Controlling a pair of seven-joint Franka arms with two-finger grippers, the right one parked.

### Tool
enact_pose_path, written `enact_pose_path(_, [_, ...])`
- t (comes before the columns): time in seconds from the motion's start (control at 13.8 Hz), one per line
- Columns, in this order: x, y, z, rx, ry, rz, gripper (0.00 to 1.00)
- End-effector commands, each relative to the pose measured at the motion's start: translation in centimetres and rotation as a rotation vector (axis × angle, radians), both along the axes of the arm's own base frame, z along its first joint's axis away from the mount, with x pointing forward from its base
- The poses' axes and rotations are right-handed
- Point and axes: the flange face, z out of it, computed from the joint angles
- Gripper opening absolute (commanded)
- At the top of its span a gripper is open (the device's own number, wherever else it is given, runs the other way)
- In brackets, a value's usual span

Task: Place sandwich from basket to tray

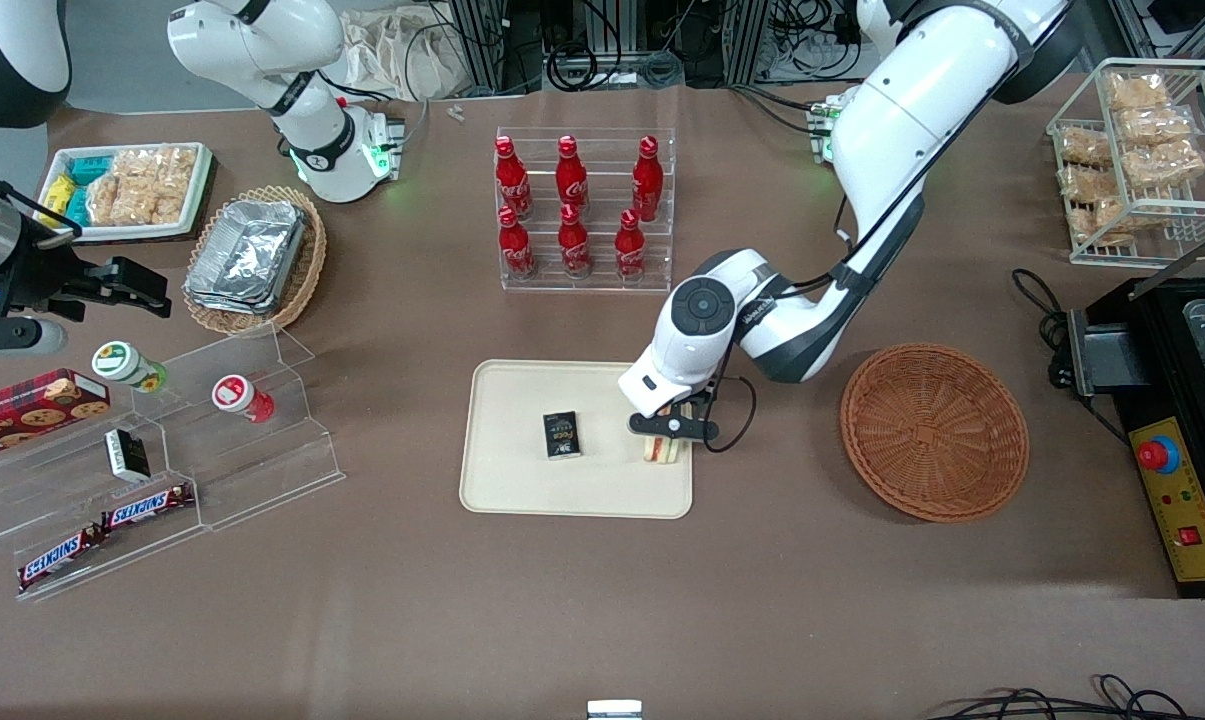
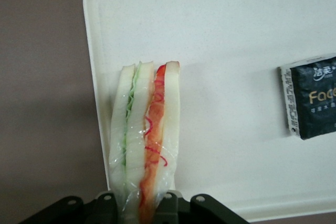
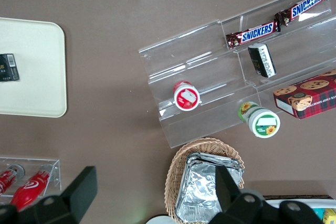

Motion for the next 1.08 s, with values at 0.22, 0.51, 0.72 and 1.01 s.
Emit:
enact_pose_path(0.22, [1.7,-0.3,1.4,-0.012,-0.042,0.046,1.00])
enact_pose_path(0.51, [3.9,2.9,10.5,-0.014,-0.126,0.196,1.00])
enact_pose_path(0.72, [4.6,7.3,16.6,0.031,-0.084,0.269,1.00])
enact_pose_path(1.01, [4.1,12.5,23.5,0.076,0.022,0.183,1.00])
